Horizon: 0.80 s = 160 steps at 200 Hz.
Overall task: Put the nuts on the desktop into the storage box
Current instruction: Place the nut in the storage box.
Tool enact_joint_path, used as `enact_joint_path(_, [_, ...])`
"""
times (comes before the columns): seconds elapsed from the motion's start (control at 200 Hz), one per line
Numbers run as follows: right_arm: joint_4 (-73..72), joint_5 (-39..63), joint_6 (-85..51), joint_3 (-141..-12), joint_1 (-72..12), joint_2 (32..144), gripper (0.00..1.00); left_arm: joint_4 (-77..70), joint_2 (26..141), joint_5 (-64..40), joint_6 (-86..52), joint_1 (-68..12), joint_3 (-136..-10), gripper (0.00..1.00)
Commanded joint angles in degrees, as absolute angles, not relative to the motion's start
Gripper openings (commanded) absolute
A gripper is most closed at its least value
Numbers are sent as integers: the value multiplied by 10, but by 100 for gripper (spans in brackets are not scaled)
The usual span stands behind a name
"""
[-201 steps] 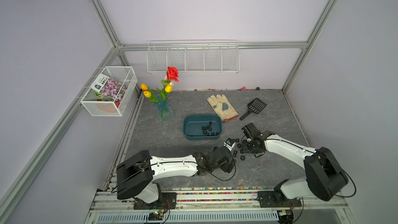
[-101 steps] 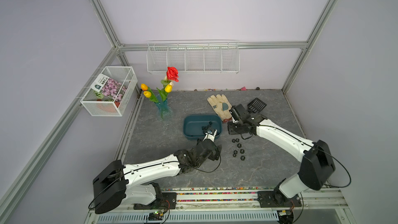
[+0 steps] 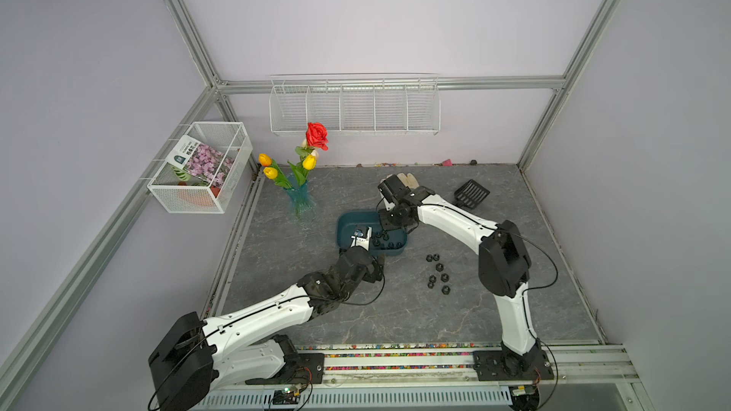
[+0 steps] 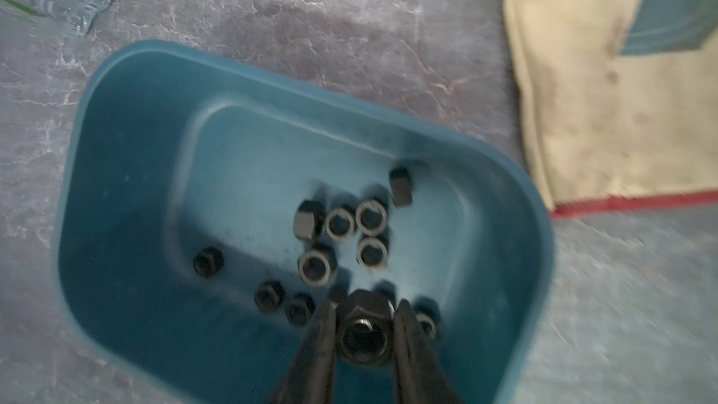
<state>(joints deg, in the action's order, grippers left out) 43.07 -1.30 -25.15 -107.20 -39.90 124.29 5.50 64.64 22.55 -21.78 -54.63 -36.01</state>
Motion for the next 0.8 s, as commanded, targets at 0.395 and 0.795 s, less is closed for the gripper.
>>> enact_joint_path(0.395, [440, 45, -227, -1200, -397, 1381, 14, 11, 648, 200, -208, -510, -331, 83])
enact_joint_path(0.795, [411, 47, -241, -1202, -392, 1413, 14, 3, 652, 192, -210, -509, -324, 84])
